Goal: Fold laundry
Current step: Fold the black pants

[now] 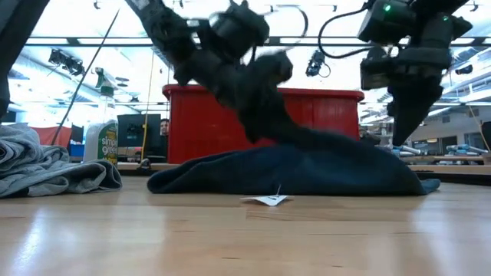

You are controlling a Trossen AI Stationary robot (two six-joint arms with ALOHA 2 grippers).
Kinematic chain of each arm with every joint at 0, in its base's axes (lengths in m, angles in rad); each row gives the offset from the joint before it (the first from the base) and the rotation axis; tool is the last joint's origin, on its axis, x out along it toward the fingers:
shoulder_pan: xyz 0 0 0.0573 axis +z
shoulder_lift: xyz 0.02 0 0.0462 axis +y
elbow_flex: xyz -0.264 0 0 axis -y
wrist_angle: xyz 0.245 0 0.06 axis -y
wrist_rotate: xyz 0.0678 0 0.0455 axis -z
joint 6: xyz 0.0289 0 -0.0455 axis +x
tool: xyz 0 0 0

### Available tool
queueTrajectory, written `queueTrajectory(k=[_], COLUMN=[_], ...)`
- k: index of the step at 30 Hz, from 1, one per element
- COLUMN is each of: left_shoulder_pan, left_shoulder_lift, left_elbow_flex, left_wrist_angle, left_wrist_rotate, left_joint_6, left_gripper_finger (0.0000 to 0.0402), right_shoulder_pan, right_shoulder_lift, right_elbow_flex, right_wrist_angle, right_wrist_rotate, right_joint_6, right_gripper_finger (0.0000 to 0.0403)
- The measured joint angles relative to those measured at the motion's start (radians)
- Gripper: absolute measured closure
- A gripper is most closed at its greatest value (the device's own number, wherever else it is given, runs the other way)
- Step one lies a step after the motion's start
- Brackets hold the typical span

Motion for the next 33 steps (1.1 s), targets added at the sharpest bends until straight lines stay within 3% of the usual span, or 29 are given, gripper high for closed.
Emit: queueTrajectory(k=[6,10,14,20,23,26,28,33], left_shoulder_pan=[-0.031,-0.050,-0.079,-0.117,-0.128,-0.139,-0.149,-0.194], left_shoulder_lift=[-0.093,-0.144,-0.160,-0.160,-0.160,-0.160,-0.160,-0.160], left_elbow_flex=[0.000,0.000,0.000,0.000,0.000,0.000,0.000,0.000], left_wrist_angle=[-0.131,-0.189,-0.219,-0.318,-0.346,-0.349,-0.351,-0.379], left_wrist_rotate=[-0.060,-0.065,-0.064,-0.064,-0.076,-0.088,-0.091,-0.091], left_joint_6=[0.023,0.023,0.019,-0.009,-0.049,-0.108,-0.158,-0.285], left_gripper_finger=[0.0381,0.0387,0.0390,0.0391,0.0391,0.0391,0.0392,0.0392], right_shoulder_pan=[0.131,0.159,0.161,0.161,0.162,0.160,0.160,0.160], right_shoulder_lift=[0.031,0.099,0.182,0.266,0.268,0.245,0.222,0.159], right_elbow_flex=[-0.017,-0.043,-0.070,-0.079,-0.077,-0.068,-0.064,-0.008], right_wrist_angle=[0.017,0.016,0.032,0.063,0.078,0.085,0.071,-0.042], right_wrist_rotate=[0.082,0.162,0.164,0.156,0.145,0.134,0.079,-0.169], right_joint_6=[-0.203,-0.235,-0.237,-0.283,-0.305,-0.312,-0.310,-0.204], right_gripper_finger=[0.0199,0.0151,0.0140,0.0202,0.0267,0.0357,0.0386,0.0391])
